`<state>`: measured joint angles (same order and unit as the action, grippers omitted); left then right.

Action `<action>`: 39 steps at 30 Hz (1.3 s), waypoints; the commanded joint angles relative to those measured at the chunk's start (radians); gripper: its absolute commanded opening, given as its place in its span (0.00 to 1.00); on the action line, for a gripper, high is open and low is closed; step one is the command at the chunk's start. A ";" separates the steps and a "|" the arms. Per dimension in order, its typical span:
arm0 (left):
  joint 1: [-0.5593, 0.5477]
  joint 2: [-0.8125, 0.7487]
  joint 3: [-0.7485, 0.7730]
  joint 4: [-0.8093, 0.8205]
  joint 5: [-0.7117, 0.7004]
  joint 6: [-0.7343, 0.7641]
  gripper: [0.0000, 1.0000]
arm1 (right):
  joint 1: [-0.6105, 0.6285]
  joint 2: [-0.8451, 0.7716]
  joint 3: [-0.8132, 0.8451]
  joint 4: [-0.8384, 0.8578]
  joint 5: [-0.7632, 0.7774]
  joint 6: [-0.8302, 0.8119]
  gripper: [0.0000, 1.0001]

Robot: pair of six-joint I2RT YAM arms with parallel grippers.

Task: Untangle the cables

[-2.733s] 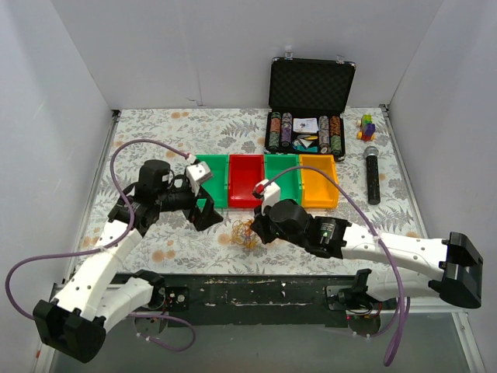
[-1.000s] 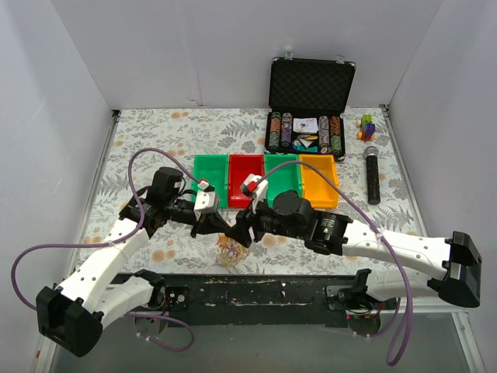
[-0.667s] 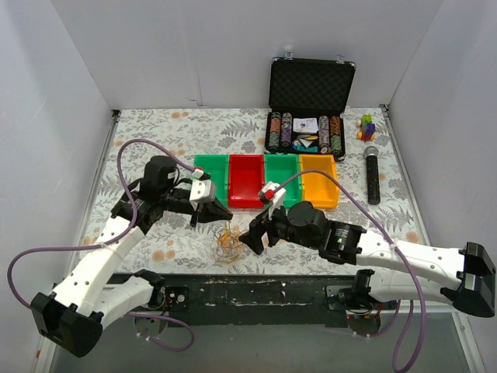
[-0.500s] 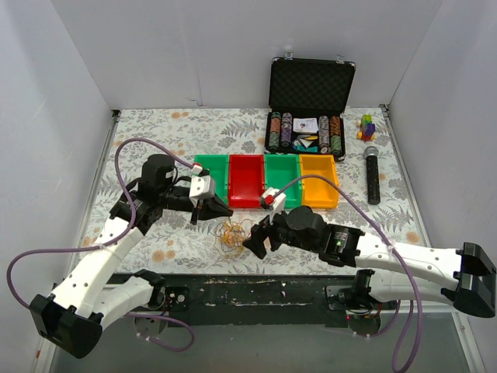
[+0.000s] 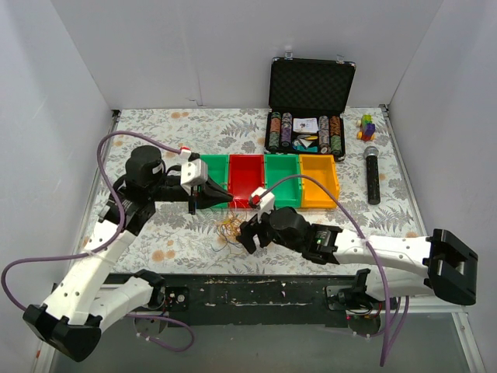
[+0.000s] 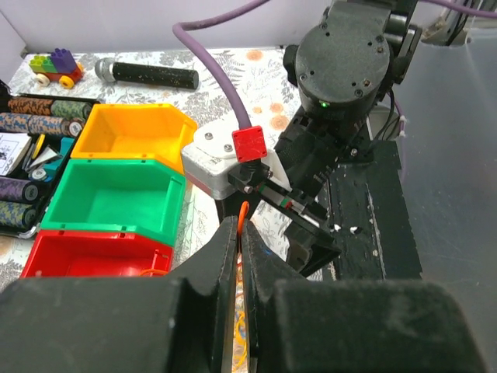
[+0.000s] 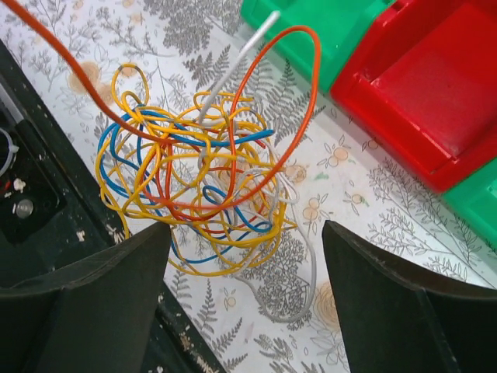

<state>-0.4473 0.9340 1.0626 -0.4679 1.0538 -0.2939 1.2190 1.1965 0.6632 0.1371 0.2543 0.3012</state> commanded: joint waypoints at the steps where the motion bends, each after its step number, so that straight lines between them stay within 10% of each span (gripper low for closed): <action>1: -0.002 -0.029 0.045 0.063 -0.020 -0.105 0.00 | 0.007 0.040 0.026 0.136 0.065 -0.022 0.79; 9: -0.002 -0.046 0.129 0.095 -0.017 -0.188 0.00 | 0.007 0.095 0.024 0.105 0.100 0.013 0.02; 32: -0.002 -0.027 0.401 0.379 -0.497 -0.248 0.00 | 0.007 -0.184 -0.278 -0.082 0.292 0.211 0.01; 36: -0.002 0.003 0.436 0.357 -0.378 -0.278 0.00 | 0.007 -0.202 -0.246 -0.044 0.234 0.167 0.01; 39: -0.002 0.014 0.438 0.362 -0.272 -0.352 0.00 | 0.008 -0.216 -0.166 -0.002 0.201 0.115 0.34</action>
<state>-0.4473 0.9306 1.4723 -0.1253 0.6838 -0.5625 1.2201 1.0077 0.3969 0.0528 0.4885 0.4755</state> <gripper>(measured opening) 0.019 0.198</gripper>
